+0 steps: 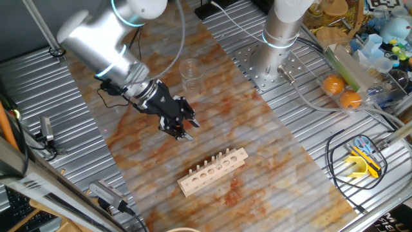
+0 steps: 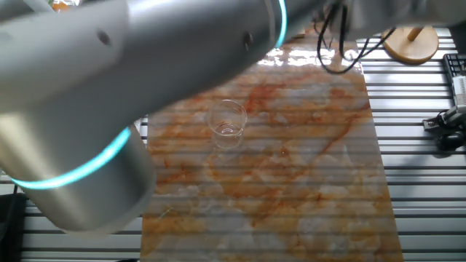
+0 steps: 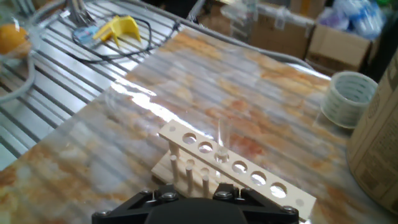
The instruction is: Pour out the test tube
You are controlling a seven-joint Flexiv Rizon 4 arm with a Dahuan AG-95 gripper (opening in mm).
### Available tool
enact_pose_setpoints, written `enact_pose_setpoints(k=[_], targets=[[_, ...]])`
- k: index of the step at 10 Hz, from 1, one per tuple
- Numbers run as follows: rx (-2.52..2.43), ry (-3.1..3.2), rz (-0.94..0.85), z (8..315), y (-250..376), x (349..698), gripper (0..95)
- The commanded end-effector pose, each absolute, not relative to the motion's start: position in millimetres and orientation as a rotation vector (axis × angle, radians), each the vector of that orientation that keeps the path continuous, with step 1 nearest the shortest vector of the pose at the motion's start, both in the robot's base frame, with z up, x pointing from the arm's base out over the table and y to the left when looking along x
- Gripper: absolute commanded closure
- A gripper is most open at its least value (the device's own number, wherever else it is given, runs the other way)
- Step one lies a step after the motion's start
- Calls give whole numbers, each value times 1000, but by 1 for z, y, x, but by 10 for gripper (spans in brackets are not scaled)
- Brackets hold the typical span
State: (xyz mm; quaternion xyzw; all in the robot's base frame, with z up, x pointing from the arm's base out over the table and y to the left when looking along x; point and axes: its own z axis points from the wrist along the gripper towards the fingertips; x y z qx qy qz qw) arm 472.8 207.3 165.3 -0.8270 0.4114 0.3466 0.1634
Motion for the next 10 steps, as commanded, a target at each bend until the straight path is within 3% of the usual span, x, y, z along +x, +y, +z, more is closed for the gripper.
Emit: enact_pose_setpoints(k=[1, 5, 10], targets=[[-2321, 1229, 993, 156, 205, 471, 570], [-2265, 1317, 1016, 156, 204, 471, 570], [-2328, 1264, 897, 156, 205, 471, 570]])
